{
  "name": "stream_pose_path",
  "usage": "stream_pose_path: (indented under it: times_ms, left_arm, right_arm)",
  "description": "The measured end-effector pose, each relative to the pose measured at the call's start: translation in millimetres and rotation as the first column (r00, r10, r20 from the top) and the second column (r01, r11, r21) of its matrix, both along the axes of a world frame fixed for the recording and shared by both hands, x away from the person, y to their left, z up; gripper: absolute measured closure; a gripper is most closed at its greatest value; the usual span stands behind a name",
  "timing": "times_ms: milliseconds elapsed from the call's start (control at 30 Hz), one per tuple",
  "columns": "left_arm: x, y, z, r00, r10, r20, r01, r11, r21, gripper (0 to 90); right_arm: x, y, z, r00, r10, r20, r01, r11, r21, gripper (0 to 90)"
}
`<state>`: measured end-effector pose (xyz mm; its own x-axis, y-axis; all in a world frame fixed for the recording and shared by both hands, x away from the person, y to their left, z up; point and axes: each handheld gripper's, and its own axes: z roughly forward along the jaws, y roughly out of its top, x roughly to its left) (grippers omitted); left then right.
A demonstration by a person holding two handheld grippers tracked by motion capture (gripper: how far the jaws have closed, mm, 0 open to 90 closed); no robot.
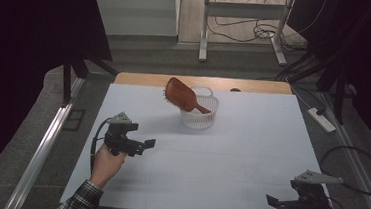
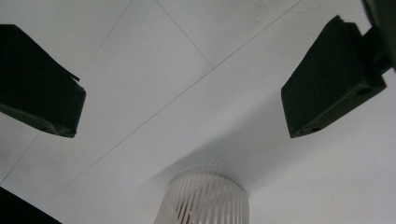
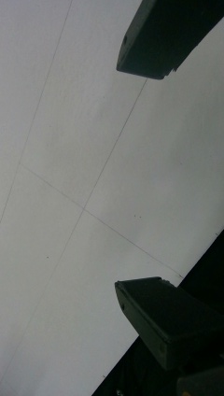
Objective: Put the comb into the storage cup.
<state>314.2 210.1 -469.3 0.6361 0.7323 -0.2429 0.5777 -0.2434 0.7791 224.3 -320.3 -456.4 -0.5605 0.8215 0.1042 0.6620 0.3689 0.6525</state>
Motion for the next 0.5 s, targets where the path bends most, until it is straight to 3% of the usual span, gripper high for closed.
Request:
stream_pose_path:
  times_ms: [500]
  left_arm:
    - [-19.2, 12.1, 0.9, 0.9993, 0.037, 0.007, -0.037, 0.9992, -0.013, 0.0]
  right_arm:
    - [-0.1, 0.2, -0.1, 1.0000, 0.002, 0.002, -0.002, 1.000, -0.005, 0.0]
